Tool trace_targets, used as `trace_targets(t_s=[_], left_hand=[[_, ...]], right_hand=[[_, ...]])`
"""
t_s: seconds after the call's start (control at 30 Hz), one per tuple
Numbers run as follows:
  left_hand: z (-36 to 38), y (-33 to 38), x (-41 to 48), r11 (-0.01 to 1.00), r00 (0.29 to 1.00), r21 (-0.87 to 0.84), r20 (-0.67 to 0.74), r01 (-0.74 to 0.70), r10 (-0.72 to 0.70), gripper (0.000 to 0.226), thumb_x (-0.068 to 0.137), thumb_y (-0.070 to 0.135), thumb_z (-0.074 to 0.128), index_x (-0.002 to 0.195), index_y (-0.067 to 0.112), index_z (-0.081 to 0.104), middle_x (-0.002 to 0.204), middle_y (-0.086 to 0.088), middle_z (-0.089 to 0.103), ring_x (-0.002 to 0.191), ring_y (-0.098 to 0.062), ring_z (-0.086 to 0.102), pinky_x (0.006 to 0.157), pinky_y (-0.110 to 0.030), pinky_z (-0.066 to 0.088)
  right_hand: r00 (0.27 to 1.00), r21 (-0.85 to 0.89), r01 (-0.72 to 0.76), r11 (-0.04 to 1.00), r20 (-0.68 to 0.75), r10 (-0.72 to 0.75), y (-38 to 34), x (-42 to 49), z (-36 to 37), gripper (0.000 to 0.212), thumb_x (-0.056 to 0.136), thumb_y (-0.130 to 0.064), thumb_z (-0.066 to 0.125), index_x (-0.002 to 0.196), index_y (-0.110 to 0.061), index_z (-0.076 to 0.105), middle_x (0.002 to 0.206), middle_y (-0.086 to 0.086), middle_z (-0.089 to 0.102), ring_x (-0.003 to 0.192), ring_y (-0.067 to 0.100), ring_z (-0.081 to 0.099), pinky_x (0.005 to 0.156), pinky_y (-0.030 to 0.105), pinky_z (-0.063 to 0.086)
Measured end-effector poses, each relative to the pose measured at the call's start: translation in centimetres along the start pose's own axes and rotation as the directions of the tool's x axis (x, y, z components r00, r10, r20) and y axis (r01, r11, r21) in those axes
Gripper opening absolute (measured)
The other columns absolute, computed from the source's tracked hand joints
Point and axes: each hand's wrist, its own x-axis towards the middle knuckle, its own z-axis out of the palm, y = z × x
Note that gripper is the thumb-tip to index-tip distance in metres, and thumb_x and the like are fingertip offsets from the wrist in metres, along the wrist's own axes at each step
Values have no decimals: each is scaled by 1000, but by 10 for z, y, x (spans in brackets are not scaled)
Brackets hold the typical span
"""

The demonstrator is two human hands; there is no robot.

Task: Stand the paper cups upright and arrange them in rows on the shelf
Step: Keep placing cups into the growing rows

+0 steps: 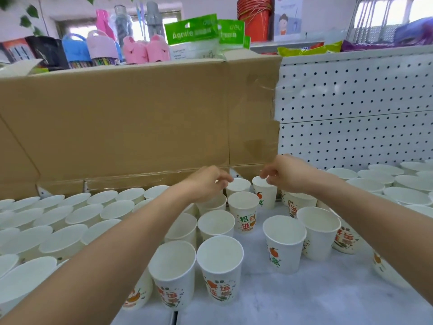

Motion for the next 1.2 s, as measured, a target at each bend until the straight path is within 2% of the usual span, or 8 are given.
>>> trace_targets(t_s=[0.2,0.43,0.6,0.73,0.83,0.93,1.07,1.2], left_hand=[[5,17,24,998,999,-38,-11,-44,43,26,97,25,54,117,20,69,120,5,67,107,-13,61,91,-26,45],[17,25,49,989,999,146,-43,-1,7,17,85,37,65,93,28,77,98,10,73,94,-16,64,86,-35,46],[20,24,53,990,999,142,-43,-16,22,16,81,33,67,93,28,77,99,13,73,95,-13,63,80,-30,42],[12,24,41,999,998,17,-46,-34,35,18,86,36,64,99,29,75,102,11,72,96,-12,63,89,-36,50],[1,30,14,991,995,-100,-62,-84,78,21,89,42,61,105,33,72,107,16,69,100,-5,60,88,-28,47],[-3,34,-12,992,995,-75,-12,-99,98,32,82,53,65,108,34,70,112,18,66,104,-2,57,90,-26,44],[0,35,-21,999,999,0,23,-49,49,25,74,44,77,96,32,76,99,14,70,96,-5,59,91,-29,45],[5,37,-21,992,996,99,55,-75,70,13,78,37,75,90,32,77,83,14,72,85,-7,60,93,-33,42]], right_hand=[[993,-101,56,993,110,-45,10,22,11,23,88,-37,65,109,-27,69,97,-11,57,88,10,53,70,26,43],[975,-183,185,966,156,-157,17,30,15,14,89,-20,60,98,-23,71,84,-12,54,76,10,52,63,23,40],[971,-255,196,947,184,-152,22,30,13,18,91,-15,58,103,-21,69,105,-4,65,88,16,58,70,26,46],[982,-278,168,946,128,-136,23,24,7,24,92,-30,61,116,-29,64,122,-6,59,107,16,56,84,31,49],[982,-33,158,987,105,-154,26,7,-10,36,86,-50,63,117,-33,63,117,-13,61,104,6,55,84,26,48],[931,260,160,952,280,-233,16,-25,-34,55,70,-68,65,117,-41,61,113,-22,61,104,-7,53,85,19,44],[849,175,182,967,468,-245,-2,-59,-41,71,62,-63,75,126,-48,48,117,-31,50,109,-10,45,93,19,38],[873,121,215,969,420,-247,-9,-71,-28,68,67,-55,78,127,-46,47,111,-27,49,107,-1,47,93,21,42]])
